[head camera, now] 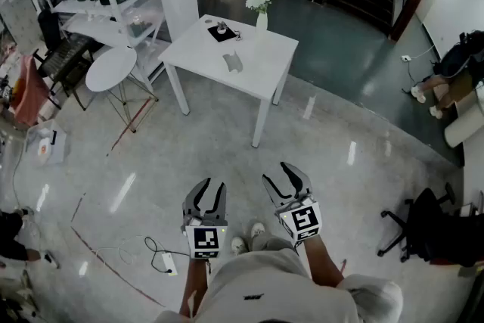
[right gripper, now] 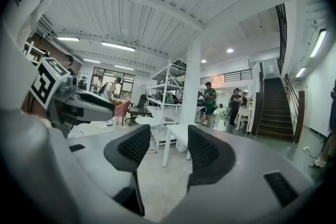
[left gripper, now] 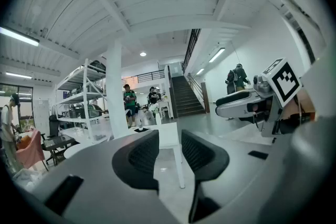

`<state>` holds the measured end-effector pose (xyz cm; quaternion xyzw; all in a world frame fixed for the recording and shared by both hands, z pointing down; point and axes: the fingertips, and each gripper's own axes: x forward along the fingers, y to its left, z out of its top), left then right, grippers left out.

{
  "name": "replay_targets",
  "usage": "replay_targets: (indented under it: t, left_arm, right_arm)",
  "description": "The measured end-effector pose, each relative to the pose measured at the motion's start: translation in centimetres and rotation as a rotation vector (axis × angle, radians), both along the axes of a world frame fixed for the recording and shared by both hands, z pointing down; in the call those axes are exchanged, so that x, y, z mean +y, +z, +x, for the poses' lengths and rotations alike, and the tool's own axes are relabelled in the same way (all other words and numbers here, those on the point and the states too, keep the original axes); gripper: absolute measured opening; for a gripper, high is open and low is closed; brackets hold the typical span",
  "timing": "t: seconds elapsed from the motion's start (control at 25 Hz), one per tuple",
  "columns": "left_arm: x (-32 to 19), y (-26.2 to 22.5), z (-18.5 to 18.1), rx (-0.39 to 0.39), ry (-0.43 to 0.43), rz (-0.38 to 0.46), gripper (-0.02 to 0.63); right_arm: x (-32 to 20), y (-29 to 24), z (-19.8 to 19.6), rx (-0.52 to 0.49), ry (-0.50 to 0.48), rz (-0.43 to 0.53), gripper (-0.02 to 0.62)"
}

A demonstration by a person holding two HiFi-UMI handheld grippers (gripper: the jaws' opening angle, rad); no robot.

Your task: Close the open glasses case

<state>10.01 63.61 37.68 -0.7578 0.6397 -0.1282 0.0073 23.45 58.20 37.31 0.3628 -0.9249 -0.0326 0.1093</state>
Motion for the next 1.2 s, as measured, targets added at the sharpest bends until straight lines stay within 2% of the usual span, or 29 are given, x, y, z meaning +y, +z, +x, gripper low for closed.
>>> replay_targets:
  t: [0.24, 0.56, 0.88, 1.2]
  left_arm:
    - [1.4, 0.0, -0.9, 0.002, -0.004, 0.009, 0.144]
    - [0.2, 0.3, -1.5, 0.001, 0.003, 0.007, 0.138]
    - [-4.4, 1.0, -2.5, 0.015, -0.016, 0.007, 0.132]
    - [-10.7, 1.6, -2.6, 0.012, -0.037, 0.006, 0.121]
  right_arm:
    - [1.7, 0.0, -0.7, -0.046, 0.030, -0.021, 0.227]
    - [0.8, 0.9, -2.0, -0.041, 0.012, -0.035, 0.227]
    - [-3.2, 1.7, -3.5, -0.014, -0.029, -0.046, 0.227]
    - [-9.9, 2.1, -3.7, -0.025, -0.047, -0.050, 0.224]
